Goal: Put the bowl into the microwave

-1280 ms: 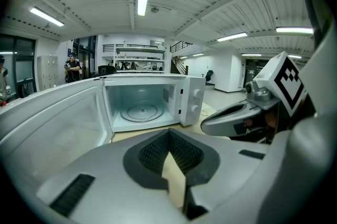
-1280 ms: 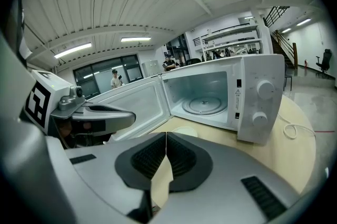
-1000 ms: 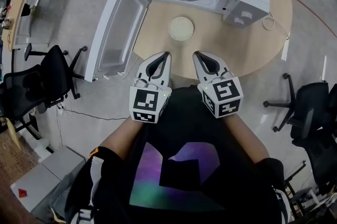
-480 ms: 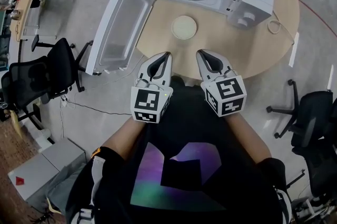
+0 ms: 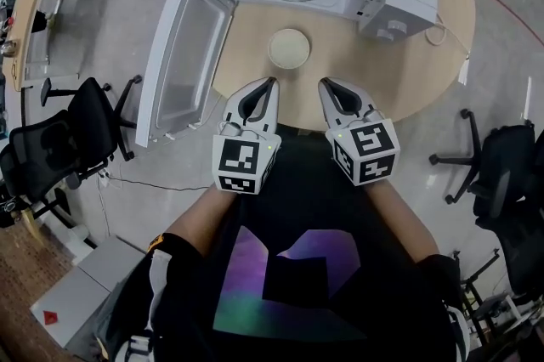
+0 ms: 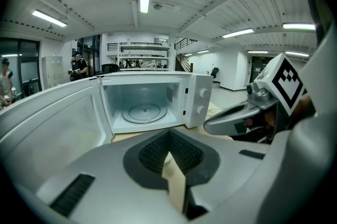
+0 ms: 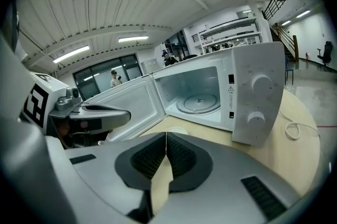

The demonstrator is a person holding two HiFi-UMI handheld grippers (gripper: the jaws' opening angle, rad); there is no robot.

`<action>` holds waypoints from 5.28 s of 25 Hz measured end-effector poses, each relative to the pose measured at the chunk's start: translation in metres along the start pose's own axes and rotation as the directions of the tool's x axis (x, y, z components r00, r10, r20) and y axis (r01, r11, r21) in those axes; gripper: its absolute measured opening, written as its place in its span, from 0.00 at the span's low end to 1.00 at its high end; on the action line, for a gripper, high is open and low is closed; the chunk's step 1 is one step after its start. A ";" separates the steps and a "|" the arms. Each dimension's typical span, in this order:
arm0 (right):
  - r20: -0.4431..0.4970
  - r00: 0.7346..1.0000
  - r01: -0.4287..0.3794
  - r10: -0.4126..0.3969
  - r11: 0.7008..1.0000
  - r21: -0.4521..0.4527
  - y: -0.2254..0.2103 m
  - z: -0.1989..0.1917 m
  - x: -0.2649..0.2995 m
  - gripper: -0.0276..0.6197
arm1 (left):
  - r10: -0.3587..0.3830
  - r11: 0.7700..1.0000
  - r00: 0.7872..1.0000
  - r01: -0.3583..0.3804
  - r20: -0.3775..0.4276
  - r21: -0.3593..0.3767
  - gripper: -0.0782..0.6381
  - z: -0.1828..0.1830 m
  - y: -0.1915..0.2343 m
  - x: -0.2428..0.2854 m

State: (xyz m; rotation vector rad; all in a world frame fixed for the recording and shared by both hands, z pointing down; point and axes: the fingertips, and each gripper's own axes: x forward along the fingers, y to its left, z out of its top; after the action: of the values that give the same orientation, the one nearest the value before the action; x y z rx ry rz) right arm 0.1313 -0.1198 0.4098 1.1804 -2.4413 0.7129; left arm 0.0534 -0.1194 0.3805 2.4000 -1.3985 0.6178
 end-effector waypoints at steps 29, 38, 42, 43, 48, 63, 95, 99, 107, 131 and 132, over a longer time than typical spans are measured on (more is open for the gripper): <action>-0.150 0.967 0.211 -0.204 0.977 0.029 0.007 0.008 0.054 0.07 | -0.209 0.976 0.976 0.212 0.055 -0.058 0.17 0.013 0.070 0.032; -0.170 0.960 0.233 -0.224 0.972 0.032 0.000 0.008 0.063 0.07 | -0.222 0.970 0.974 0.225 0.045 -0.086 0.17 0.007 0.081 0.047; -0.167 0.966 0.203 -0.197 0.979 0.022 -0.012 0.016 0.067 0.07 | -0.205 0.975 0.978 0.207 0.036 -0.083 0.17 0.013 0.078 0.054; -0.168 0.967 0.197 -0.191 0.980 0.020 -0.015 0.018 0.068 0.07 | -0.199 0.976 0.979 0.201 0.033 -0.082 0.17 0.015 0.078 0.056; -0.204 0.966 0.170 -0.159 0.985 0.039 -0.030 0.015 0.077 0.07 | -0.176 0.981 0.984 0.177 0.014 -0.082 0.17 0.017 0.078 0.070; -0.321 0.947 0.088 -0.009 0.968 0.233 -0.049 -0.026 0.120 0.07 | -0.131 0.988 0.985 0.120 -0.110 -0.094 0.17 -0.014 0.095 0.101; -0.356 0.928 0.085 0.107 0.871 0.484 -0.058 -0.052 0.142 0.15 | -0.112 0.989 0.980 0.095 -0.166 -0.109 0.17 -0.030 0.104 0.120; -0.350 0.929 0.071 0.124 0.866 0.496 -0.056 -0.052 0.145 0.15 | -0.106 0.990 0.981 0.090 -0.162 -0.105 0.17 -0.029 0.104 0.118; -0.301 0.941 0.086 0.154 0.752 0.653 -0.064 -0.059 0.142 0.15 | -0.086 0.992 0.986 0.071 -0.142 -0.102 0.17 -0.026 0.103 0.108; -0.141 0.988 0.057 0.070 0.678 0.733 -0.066 -0.018 0.128 0.11 | -0.052 0.997 0.996 0.047 -0.076 -0.059 0.17 -0.011 0.099 0.084; -0.131 0.989 0.054 0.064 0.673 0.738 -0.067 -0.015 0.127 0.11 | -0.051 0.997 0.996 0.047 -0.073 -0.057 0.17 -0.010 0.099 0.084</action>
State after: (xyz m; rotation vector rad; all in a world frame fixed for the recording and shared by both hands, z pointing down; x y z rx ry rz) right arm 0.1093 -0.2268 0.5044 1.2978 -2.0432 1.8494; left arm 0.0011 -0.2255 0.4348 2.3362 -1.3061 0.6406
